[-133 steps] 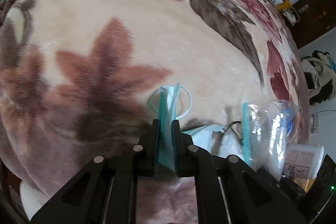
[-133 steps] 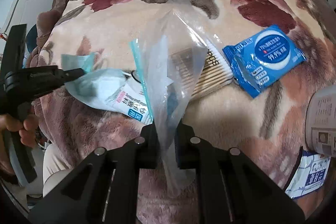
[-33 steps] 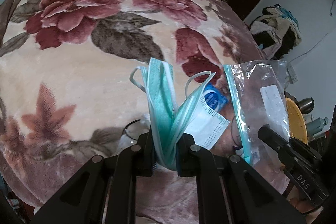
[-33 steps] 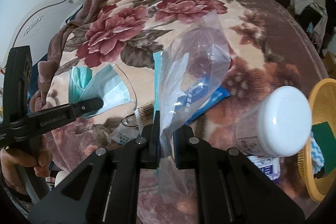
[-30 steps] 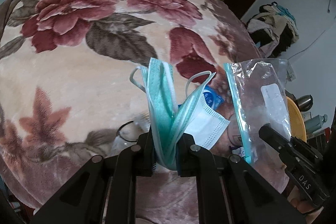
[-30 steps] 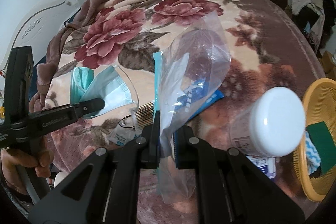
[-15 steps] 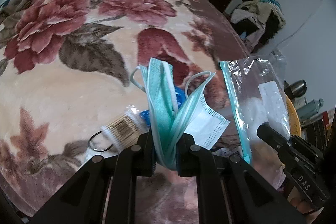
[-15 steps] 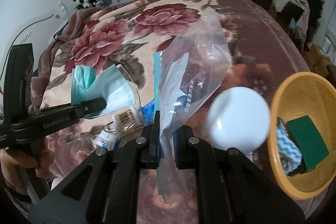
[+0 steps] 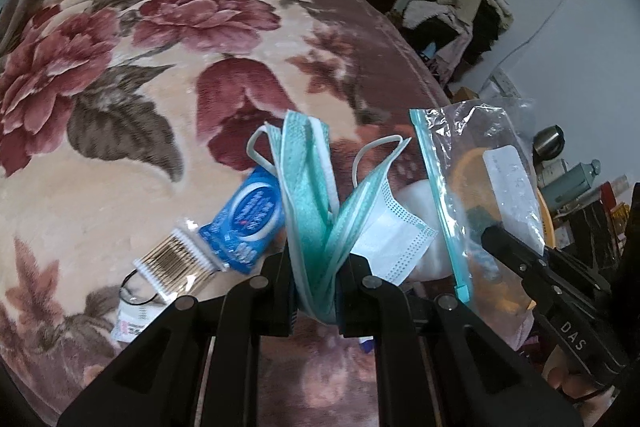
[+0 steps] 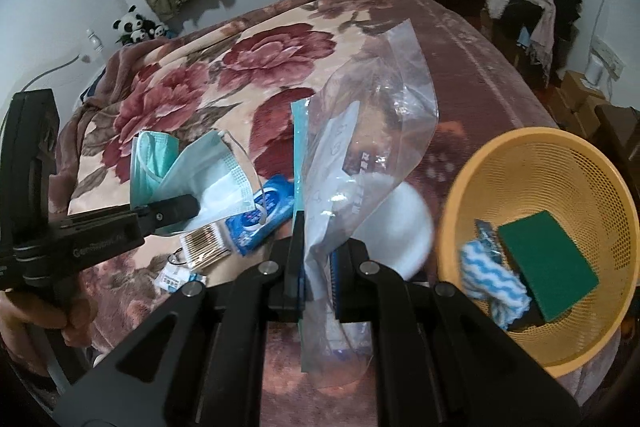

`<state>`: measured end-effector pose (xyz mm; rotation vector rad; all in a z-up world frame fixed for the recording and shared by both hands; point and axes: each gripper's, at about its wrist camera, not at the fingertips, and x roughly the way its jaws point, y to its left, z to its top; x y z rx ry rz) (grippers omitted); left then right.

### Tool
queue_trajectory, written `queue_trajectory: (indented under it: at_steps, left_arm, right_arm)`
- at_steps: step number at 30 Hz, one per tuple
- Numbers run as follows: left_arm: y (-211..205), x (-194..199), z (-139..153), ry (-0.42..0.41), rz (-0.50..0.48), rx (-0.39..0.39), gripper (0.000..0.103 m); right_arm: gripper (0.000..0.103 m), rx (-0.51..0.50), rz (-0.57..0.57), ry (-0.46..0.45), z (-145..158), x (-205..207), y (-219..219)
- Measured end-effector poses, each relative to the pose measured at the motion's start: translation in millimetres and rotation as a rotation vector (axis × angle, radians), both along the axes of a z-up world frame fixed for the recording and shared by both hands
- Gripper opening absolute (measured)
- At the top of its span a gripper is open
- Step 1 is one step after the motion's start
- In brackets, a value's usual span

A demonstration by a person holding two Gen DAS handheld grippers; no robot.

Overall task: Organize soft objects
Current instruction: 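Lift the mask and zip bag with both tools and carry them over the basket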

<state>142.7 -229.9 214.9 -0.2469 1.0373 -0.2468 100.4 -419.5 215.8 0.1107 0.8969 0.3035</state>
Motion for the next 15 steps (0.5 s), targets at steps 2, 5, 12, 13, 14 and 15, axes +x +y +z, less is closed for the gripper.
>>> queue_trajectory:
  at_steps: [2, 5, 12, 13, 14, 15]
  left_arm:
    - [-12, 3, 3, -0.004, -0.023, -0.003, 0.012]
    - [-34, 7, 8, -0.011, -0.062, -0.005, 0.012]
    - [-92, 16, 13, -0.014, -0.165, -0.003, 0.012]
    - [-104, 16, 14, -0.013, -0.186, -0.003, 0.012]
    - [-111, 17, 14, -0.013, -0.199, -0.001, 0.012]
    - [-120, 18, 14, -0.013, -0.214, 0.0, 0.012]
  right_arm:
    - [0.009, 0.001, -0.021, -0.001, 1, 0, -10]
    - [0.009, -0.001, -0.059, -0.004, 2, 0, -30]
    - [0.009, -0.01, -0.156, -0.001, 3, -4, -74]
    - [0.009, -0.012, -0.17, 0.0, 3, -5, -80]
    - [0.009, -0.012, -0.19, 0.001, 3, -7, -89]
    - [0.009, -0.012, -0.203, 0.002, 4, -8, -93]
